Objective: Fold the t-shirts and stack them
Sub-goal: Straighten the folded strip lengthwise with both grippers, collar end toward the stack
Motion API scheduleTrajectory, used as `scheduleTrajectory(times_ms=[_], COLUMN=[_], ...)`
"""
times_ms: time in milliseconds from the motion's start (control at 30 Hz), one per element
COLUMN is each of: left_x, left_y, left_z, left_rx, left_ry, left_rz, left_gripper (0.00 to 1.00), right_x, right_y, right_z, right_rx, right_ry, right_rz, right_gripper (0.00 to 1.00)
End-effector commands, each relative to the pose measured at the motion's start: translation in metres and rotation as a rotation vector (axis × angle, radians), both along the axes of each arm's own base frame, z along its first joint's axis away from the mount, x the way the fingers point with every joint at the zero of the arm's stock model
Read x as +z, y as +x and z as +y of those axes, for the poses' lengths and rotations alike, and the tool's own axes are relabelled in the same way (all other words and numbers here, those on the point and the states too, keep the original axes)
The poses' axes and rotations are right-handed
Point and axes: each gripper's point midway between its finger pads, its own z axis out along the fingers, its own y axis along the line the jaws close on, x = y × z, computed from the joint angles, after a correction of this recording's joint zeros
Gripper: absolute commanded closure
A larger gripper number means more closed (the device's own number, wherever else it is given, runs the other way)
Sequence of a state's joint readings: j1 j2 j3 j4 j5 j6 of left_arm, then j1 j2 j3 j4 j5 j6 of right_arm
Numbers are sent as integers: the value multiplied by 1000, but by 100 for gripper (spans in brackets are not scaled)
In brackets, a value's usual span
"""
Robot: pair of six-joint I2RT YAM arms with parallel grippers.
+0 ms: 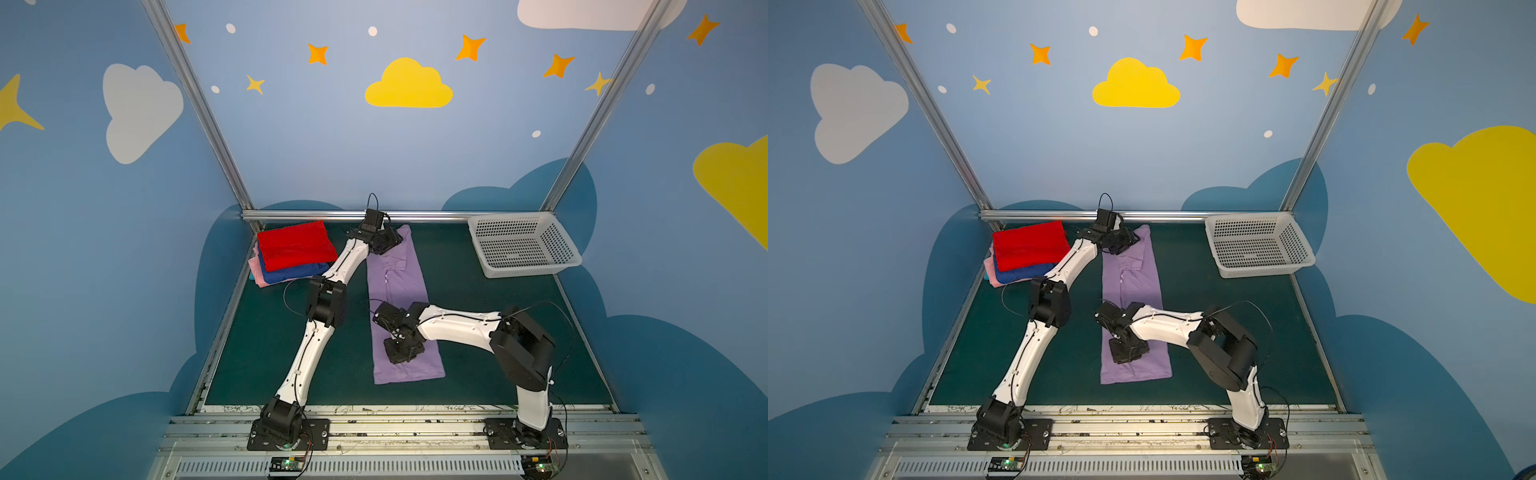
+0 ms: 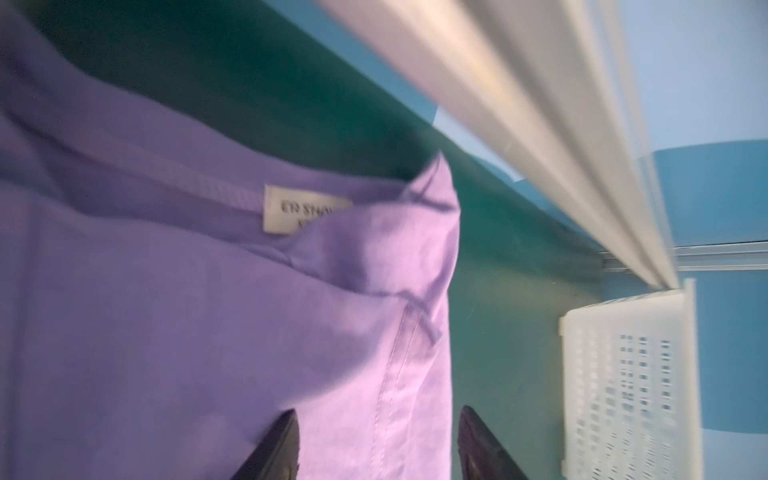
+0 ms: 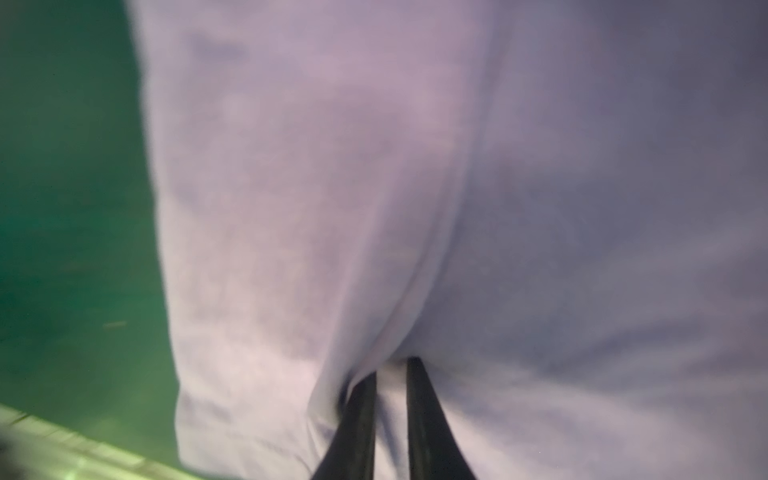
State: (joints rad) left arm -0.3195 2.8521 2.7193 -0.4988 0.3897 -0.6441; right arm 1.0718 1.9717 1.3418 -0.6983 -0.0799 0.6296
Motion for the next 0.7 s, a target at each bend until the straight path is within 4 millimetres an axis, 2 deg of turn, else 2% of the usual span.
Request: scheduleTrajectory(times_ms=[0,167,267,333,400,500,567,667], left_x=[16,45,77,114,162,226,258,285], left_y=[9,2,-7,-14,-26,-53,-78,-127], left_z=[-3,-6,-3,-2,-2,5,16,44], left_rx=[-33,-72,-60,-55,-59,-41,-6,49], left_ry=[-59,-82,-94,-116,-129,-88,-37,65], left_rz=[-61,-71,-57,-77,-132,-205,-226,-210], left_gripper=[39,39,41,41,41,40,41,42], right_x=[-24,-28,-23,-12,3,33,51,79], right_y=[-18,-13,-18,-25,-32,-33,-30,-22], right_z=[21,6,-14,-26,-35,-44,-51,-64], right_rx=[105,30,16,22,10,-10,-27,-57], right_ry=[68,68,26,3,20,70,95,131], right_rz=[110,138,121,88,48,-24,-69,-157], right_gripper=[84,85,86,86,80,71,69,67])
